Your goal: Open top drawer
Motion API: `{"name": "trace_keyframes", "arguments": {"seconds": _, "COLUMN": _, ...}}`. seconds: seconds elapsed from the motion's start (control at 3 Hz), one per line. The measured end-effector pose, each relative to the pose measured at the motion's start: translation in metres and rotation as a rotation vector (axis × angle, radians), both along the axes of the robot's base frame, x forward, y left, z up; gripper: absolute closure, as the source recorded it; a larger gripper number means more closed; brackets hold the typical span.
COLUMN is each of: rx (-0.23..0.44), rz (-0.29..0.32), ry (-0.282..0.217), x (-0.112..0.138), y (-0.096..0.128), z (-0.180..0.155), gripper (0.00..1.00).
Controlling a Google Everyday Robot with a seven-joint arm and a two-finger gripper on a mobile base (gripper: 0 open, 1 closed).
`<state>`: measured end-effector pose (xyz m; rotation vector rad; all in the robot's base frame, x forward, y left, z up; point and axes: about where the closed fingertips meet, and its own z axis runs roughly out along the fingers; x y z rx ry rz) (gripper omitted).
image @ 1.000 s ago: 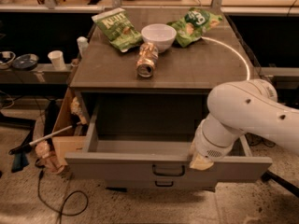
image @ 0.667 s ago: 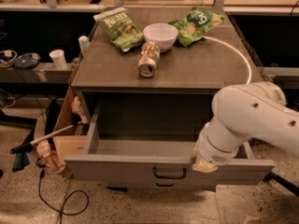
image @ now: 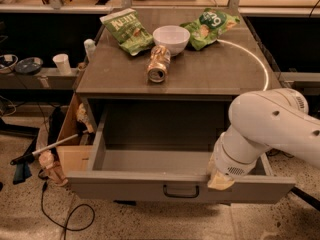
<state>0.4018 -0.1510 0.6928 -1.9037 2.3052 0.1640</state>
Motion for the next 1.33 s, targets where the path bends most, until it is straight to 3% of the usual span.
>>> {"name": "trace_keyframes", "arguments": {"seconds": 1.0, "rx": -0.003, "rz": 0.008, "ry": 0.019, "x": 0.001, "y": 0.002, "z": -0.006, "gripper": 0.04}}
{"name": "trace_keyframes", "arguments": {"seconds": 1.33, "rx": -0.005, "rz": -0.002, "ry": -0.033, "x": 0.01, "y": -0.006, "z": 0.008, "gripper": 0.0}}
